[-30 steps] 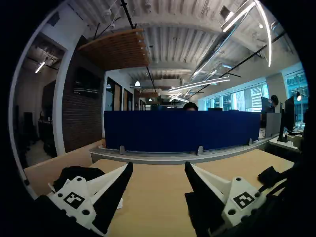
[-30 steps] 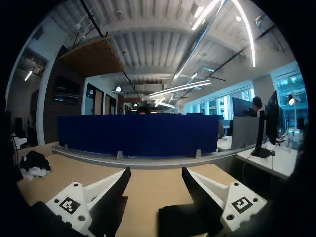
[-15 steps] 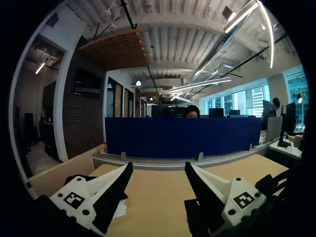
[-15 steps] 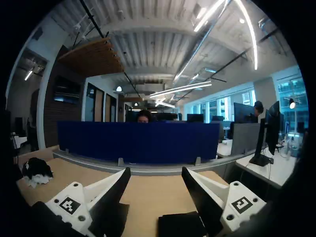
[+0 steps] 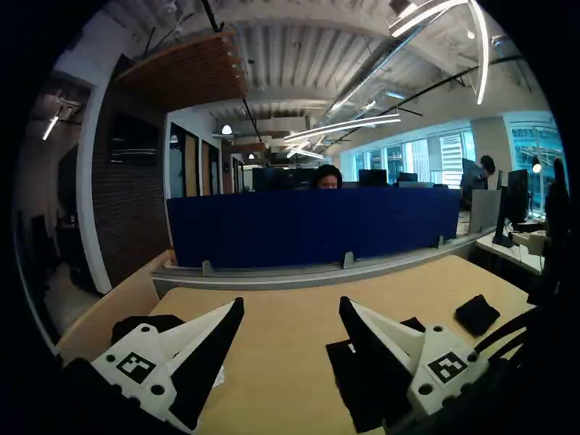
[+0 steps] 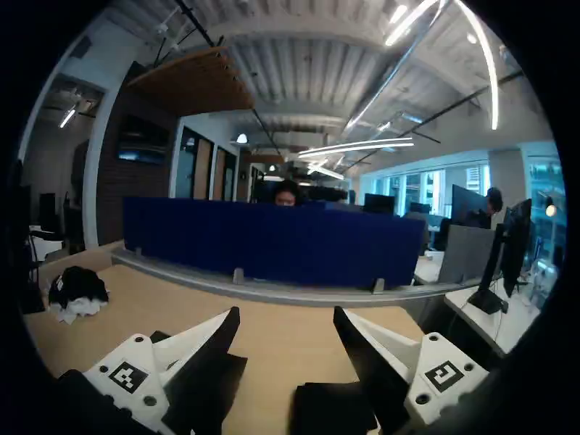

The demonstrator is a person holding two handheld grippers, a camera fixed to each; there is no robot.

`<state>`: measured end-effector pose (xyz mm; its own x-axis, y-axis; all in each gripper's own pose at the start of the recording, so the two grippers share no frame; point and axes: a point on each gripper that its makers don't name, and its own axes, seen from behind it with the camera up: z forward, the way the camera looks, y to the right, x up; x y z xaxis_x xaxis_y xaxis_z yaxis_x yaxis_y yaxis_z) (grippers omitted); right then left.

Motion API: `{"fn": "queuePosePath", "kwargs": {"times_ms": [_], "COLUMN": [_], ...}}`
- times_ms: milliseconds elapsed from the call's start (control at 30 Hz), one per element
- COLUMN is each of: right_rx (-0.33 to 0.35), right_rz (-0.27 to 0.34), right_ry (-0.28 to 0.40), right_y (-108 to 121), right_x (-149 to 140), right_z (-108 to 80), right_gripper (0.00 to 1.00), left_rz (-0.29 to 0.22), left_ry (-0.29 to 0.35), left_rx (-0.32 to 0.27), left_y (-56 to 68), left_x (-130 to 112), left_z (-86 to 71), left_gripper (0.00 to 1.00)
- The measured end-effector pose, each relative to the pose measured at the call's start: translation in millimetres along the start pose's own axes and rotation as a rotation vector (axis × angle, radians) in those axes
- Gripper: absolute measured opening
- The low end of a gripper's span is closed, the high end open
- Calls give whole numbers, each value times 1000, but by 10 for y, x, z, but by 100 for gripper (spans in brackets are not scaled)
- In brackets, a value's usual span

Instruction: Fold towel

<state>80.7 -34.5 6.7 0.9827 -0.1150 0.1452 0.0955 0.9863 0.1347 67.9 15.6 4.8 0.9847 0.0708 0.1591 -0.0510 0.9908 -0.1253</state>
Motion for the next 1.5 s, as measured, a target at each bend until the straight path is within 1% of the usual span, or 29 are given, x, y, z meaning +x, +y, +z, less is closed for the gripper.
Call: {"fn": "queuePosePath", "kwargs": {"times_ms": [100,200,467,600,700,800,967,1100,1367,1500], "right_rx": [74,136,236,277,305,334,373,391,416,424], "right_rz": [-20,-42,-104,-121,-134,-145,-159,-166,-175,-184], "right_ry": [-64,-122,-252,-298,-322,-345,-377,-403,-442,-459], "right_y": [-150,-275,-450,-536,-610,-691,-801,-855,-953,-1007], "right_x": [-86,-165,-389,-477,-537,-598,-710,-845,-1208,-1413], "right_z": [-19,-54,-133,-181,-215,-241,-269,-285,-267,-255], "right_gripper": [100,100,100,100,100,100,100,100,100,100], "left_rz": [23,32,46,57,64,76,123,155,158,179], "left_ry": [-41,-82,-198,-240,-270,-301,-337,-357,-395,-424], "left_rx": [-48,-115,-264,-322,-348,-383,-439,-468,-513,-534], "left_y": [73,188,464,554,593,657,768,846,1010,1090], "left_x": [-53,-133,-387,-486,-568,-655,-805,-968,-1347,-1579], "left_z": [-7,-24,-103,-138,-151,-178,-218,-220,-217,-223], "left_gripper": [98,98,98,98,98,98,98,98,98,98]}}
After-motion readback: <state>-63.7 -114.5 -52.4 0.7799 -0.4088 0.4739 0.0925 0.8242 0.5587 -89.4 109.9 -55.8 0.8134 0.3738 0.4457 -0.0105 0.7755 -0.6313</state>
